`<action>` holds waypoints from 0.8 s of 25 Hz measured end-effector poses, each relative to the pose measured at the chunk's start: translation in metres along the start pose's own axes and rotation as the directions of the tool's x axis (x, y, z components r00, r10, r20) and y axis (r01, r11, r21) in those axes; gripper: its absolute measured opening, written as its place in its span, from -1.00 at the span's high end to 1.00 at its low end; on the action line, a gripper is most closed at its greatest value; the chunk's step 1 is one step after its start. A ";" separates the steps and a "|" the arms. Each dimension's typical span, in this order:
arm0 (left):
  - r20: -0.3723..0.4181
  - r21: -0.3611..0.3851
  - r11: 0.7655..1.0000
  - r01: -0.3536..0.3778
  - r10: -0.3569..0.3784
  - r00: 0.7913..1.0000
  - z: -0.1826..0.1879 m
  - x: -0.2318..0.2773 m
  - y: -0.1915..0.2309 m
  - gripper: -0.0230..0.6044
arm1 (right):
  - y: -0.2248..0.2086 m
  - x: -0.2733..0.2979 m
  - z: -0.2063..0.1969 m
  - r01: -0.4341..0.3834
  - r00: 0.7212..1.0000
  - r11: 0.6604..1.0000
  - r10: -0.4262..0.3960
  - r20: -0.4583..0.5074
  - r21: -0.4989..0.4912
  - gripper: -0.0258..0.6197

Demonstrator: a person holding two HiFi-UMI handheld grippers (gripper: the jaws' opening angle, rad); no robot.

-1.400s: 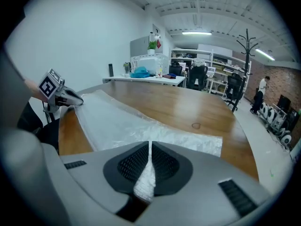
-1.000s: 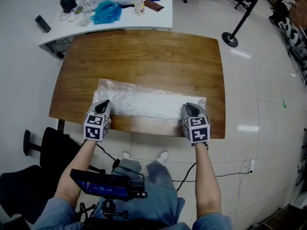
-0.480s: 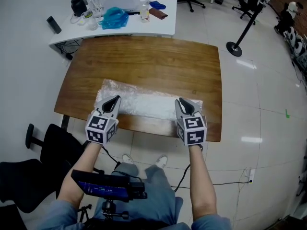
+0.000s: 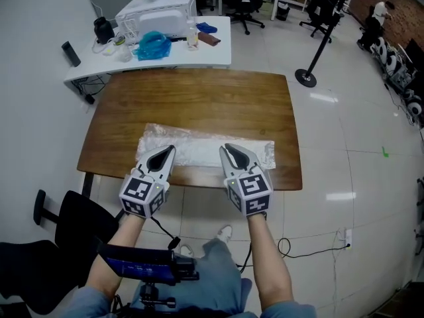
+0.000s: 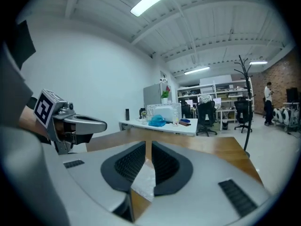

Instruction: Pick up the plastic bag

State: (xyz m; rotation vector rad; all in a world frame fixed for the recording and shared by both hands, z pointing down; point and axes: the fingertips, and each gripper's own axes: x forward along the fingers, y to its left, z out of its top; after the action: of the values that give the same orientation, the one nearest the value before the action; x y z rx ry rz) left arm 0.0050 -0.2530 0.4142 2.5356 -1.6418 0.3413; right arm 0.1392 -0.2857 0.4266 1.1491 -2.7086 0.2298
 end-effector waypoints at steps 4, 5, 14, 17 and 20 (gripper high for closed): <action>0.067 0.020 0.998 0.053 -0.054 0.996 0.019 -0.037 -0.009 0.89 | 0.050 -0.017 0.020 0.007 0.997 1.000 -0.007 0.076 0.000 0.88; 0.087 0.026 0.998 0.065 -0.067 0.994 0.023 -0.047 -0.010 0.89 | 0.062 -0.022 0.025 0.007 0.995 1.000 -0.007 0.096 -0.003 0.92; 0.203 -0.006 0.993 0.118 -0.114 0.973 0.033 -0.109 -0.015 0.89 | 0.145 -0.060 0.047 0.008 0.986 1.000 -0.004 0.164 -0.021 0.92; 0.225 0.000 0.991 0.130 -0.127 0.966 0.038 -0.119 -0.023 0.89 | 0.158 -0.069 0.056 0.016 0.979 1.000 -0.011 0.203 -0.020 0.92; 0.237 0.001 0.990 0.138 -0.135 0.962 0.042 -0.127 -0.030 0.89 | 0.167 -0.077 0.067 0.024 0.971 1.000 -0.019 0.238 -0.017 0.92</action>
State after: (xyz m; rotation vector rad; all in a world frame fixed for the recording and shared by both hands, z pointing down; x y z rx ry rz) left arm -0.0126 -0.1362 0.3440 2.7485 -1.5193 0.0130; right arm 0.0636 -0.1317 0.3325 1.2746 -2.8930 0.0642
